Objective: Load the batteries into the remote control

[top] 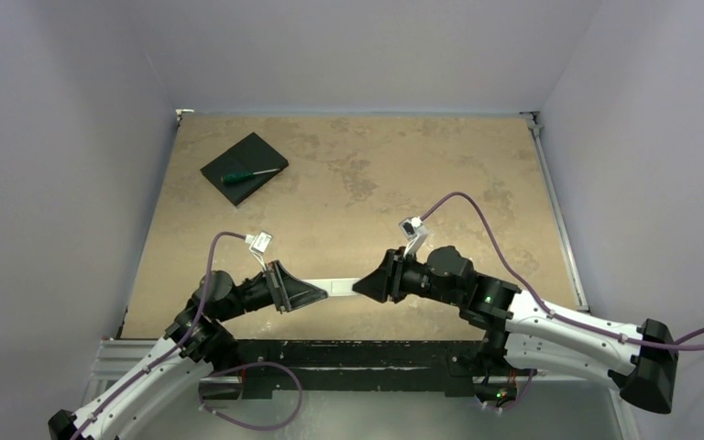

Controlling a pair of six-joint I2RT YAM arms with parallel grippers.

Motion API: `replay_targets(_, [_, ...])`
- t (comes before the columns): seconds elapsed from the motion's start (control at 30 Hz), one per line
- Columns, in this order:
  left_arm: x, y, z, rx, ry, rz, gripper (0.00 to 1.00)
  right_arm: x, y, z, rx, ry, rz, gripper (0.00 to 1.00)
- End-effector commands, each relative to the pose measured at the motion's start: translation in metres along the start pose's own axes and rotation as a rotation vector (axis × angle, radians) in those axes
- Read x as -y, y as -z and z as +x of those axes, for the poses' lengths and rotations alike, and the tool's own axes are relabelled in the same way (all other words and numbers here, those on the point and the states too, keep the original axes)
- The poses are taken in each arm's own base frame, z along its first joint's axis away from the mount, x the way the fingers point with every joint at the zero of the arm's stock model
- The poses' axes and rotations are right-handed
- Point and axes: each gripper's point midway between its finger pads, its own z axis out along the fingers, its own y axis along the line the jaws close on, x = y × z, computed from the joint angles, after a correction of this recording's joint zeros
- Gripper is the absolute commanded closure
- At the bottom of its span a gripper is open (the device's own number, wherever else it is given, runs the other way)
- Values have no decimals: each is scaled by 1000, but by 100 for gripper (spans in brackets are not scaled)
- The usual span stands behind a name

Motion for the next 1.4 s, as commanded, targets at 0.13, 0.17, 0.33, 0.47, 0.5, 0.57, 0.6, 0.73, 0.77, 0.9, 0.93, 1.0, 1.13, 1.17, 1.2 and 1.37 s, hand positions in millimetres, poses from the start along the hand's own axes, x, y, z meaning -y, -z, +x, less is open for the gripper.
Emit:
replay_targets(0.13, [17,0,-4,12,-21,75,100,-15,3,-15,65,-9,-56,66])
replay_targets(0.17, [18,0,-4,12,-18,80,100,-15,4,-15,67,-9,-56,67])
replay_targets(0.33, [20,1,-2,11,-3,106,100,-15,10,-17,84,-9,-55,78])
replay_targets(0.47, [21,1,-2,15,10,123,100,-13,15,-18,100,-15,-54,82])
replay_targets(0.5, [21,1,-2,15,14,128,100,-13,17,-18,103,-17,-57,83])
replay_targets(0.57, [22,1,-2,17,21,138,100,-13,18,-18,106,-19,-59,86])
replay_targets(0.6, [22,0,-2,16,25,140,100,-13,19,-18,106,-20,-61,87])
replay_targets(0.73, [22,-1,-2,19,33,149,100,-13,21,-17,108,-19,-70,93])
replay_targets(0.77, [23,-1,-3,20,34,154,100,-13,22,-17,109,-20,-71,95])
replay_targets(0.9, [23,-1,-4,29,40,154,100,-13,25,-17,116,-23,-79,100])
replay_targets(0.93, [22,-1,-4,30,42,147,100,-12,25,-16,115,-23,-78,100])
replay_targets(1.0, [17,-2,-4,34,44,127,100,-14,27,-16,116,-24,-87,100])
replay_targets(1.13, [9,-3,-4,40,51,94,100,-16,31,-18,124,-25,-97,100])
replay_targets(1.17, [8,-3,-5,41,51,90,100,-15,32,-18,128,-26,-93,100])
replay_targets(1.2, [7,-3,-4,41,51,85,100,-15,33,-20,134,-26,-92,100])
replay_targets(1.37, [-3,-4,-4,42,43,29,100,-16,43,-21,133,-15,-81,100])
